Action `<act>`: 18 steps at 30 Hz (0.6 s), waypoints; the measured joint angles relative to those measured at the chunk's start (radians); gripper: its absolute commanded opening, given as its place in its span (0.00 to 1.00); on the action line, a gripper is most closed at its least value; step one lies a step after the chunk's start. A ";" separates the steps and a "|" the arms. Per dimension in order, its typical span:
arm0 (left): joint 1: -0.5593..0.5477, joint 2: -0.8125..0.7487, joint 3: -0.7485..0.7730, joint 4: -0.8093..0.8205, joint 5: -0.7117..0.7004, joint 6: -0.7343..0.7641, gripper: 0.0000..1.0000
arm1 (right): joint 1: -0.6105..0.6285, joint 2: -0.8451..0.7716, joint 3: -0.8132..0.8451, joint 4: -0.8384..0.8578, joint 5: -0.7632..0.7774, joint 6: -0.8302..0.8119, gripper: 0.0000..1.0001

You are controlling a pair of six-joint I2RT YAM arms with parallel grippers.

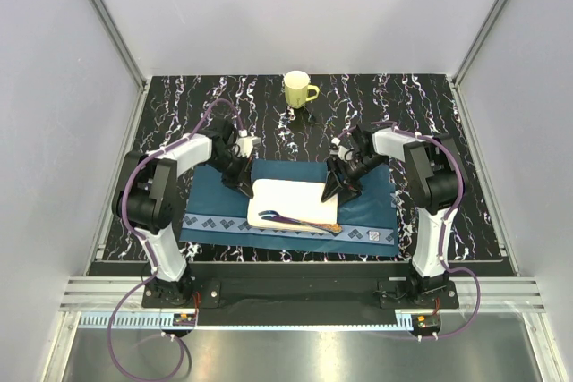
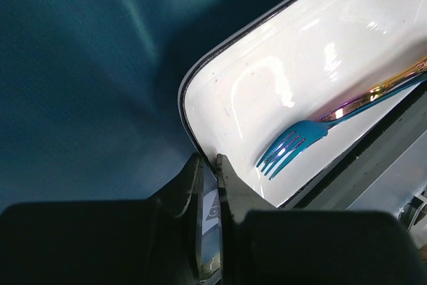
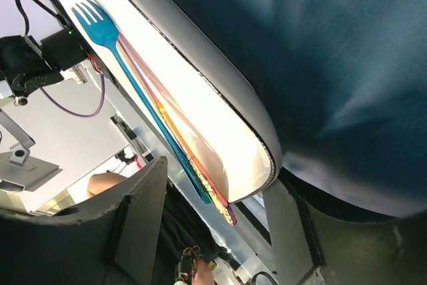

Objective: Set the dinner table for one person
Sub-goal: Move the plate onto the napkin.

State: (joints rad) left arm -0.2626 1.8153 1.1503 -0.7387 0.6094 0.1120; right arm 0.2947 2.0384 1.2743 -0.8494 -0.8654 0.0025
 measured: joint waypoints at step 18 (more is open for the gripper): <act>-0.015 0.003 -0.015 -0.020 0.096 0.051 0.97 | 0.000 -0.001 0.001 0.014 0.003 -0.034 0.69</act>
State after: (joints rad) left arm -0.2779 1.8187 1.1355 -0.7586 0.7052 0.1635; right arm 0.2951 2.0377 1.2755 -0.8349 -0.8623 -0.0311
